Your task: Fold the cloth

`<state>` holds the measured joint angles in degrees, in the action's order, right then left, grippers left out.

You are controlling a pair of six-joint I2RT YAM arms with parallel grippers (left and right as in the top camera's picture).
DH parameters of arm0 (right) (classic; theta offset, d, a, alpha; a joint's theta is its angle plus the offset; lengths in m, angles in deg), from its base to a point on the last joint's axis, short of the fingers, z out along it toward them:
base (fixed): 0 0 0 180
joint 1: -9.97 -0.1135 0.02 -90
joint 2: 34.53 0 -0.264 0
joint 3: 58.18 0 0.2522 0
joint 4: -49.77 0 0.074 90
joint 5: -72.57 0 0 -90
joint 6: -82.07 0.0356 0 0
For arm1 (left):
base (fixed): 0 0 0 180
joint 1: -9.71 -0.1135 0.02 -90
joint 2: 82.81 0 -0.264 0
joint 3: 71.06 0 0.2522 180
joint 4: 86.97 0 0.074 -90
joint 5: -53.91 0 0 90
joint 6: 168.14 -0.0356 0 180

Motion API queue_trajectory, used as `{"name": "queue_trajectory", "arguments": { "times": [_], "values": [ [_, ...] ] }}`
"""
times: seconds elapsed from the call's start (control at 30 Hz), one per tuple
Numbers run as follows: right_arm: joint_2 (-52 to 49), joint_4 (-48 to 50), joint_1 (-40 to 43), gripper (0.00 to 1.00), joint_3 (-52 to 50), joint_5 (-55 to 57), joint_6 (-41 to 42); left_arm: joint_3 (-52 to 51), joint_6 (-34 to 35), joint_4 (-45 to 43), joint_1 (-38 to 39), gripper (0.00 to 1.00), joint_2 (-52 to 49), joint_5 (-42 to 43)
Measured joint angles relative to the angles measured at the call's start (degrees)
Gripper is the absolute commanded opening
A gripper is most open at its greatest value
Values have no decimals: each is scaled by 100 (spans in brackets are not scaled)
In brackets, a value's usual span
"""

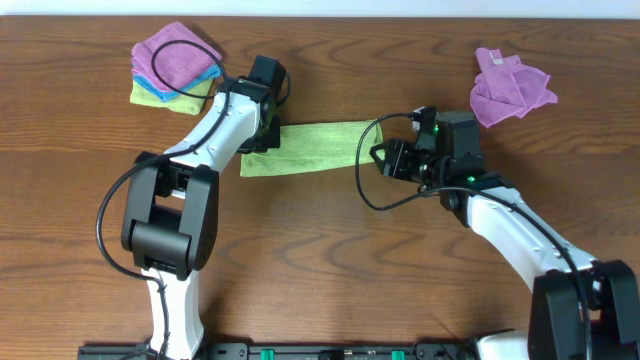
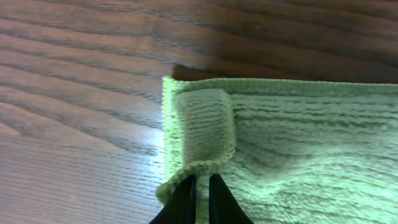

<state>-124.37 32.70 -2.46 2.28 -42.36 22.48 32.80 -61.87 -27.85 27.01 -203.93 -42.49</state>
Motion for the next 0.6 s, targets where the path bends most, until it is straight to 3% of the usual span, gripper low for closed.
{"name": "queue_trajectory", "arguments": {
  "times": [0.6],
  "values": [
    [-1012,793,-2,59,-31,179,37,-413,151,-391,4,6,2,175]
  ]
}}
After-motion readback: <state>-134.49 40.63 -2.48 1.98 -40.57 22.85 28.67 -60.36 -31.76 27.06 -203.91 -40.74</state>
